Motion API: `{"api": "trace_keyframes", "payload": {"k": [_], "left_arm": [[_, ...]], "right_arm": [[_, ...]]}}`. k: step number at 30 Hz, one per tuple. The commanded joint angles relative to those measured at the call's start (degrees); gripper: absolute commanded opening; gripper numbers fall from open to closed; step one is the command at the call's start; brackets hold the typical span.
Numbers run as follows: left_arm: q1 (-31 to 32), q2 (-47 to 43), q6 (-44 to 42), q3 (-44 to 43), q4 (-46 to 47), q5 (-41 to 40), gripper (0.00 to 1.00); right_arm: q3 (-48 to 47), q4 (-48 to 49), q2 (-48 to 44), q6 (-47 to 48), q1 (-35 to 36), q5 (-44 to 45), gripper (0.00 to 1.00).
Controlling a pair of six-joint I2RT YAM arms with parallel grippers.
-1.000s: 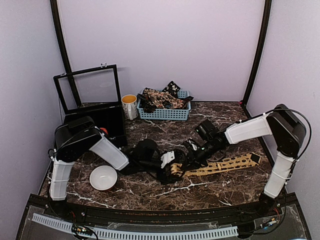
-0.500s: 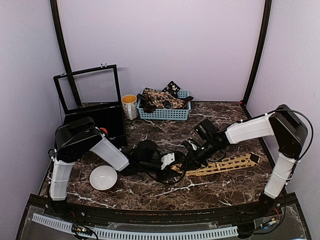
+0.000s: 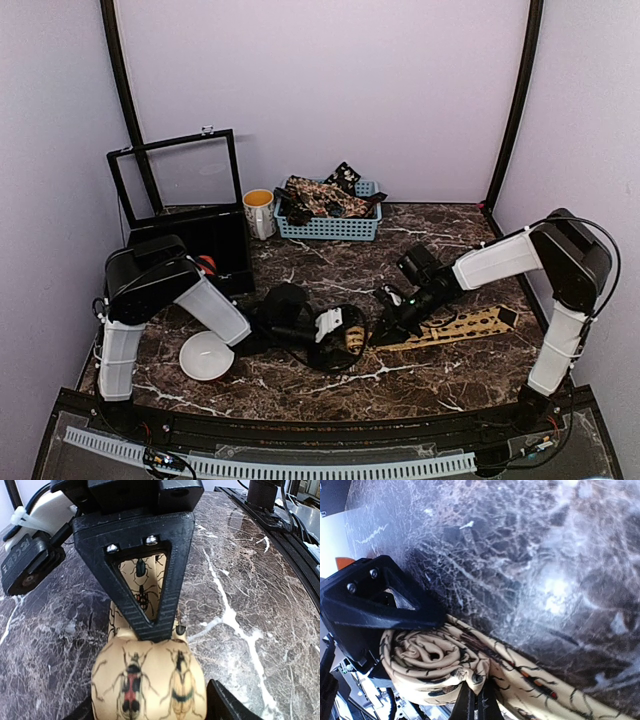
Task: Roll the ties
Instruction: Roll the tie at the center of the board.
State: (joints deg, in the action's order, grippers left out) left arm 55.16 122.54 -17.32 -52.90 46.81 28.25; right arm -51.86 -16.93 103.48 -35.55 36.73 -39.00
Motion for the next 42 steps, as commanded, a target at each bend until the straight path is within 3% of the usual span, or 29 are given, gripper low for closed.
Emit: {"api": "trace_keyframes", "payload": {"k": [1,6,11,13,17,22,27,30,37,42], "left_arm": [[0.1,-1.3,3.3,2.5,0.9,0.2,0.71],[0.2,-0.1,7.4,2.7,7.2,-1.0,0.75],[0.3,2.6,8.6,0.4,9.4,-1.6,0.70],[0.6,3.5,7.9,-0.9,8.4,-1.9,0.64],[0.9,3.5,5.6,-0.8,4.6,-3.2,0.41],[0.9,0.3,4.4,2.1,-1.4,-5.3,0.27],[1.3,-1.1,4.2,2.9,-6.4,-6.3,0.25],[1.8,-0.9,3.3,1.9,-9.7,-7.3,0.27],[1.9,-0.5,3.2,1.1,-11.2,-7.5,0.28],[1.9,-0.6,3.2,1.4,-11.0,-7.5,0.28]], "right_arm": [[1.1,-0.9,3.7,2.2,-0.1,3.9,0.00],[1.4,-1.3,4.5,2.9,-0.3,4.4,0.00],[1.4,-0.7,4.9,3.0,-0.2,3.8,0.00],[1.2,-0.4,5.1,2.9,-0.2,3.5,0.00],[0.4,-0.5,4.8,2.5,-0.3,3.2,0.00],[-2.1,-3.6,1.4,2.6,-0.2,4.3,0.05],[-2.3,-1.4,-5.0,-1.0,-0.2,0.7,0.30],[-1.8,3.8,-5.9,-5.5,0.7,-3.9,0.37],[-5.3,2.2,-2.3,-4.6,5.2,-4.4,0.39],[-8.7,-4.6,1.1,-1.5,5.3,0.8,0.32]]}}
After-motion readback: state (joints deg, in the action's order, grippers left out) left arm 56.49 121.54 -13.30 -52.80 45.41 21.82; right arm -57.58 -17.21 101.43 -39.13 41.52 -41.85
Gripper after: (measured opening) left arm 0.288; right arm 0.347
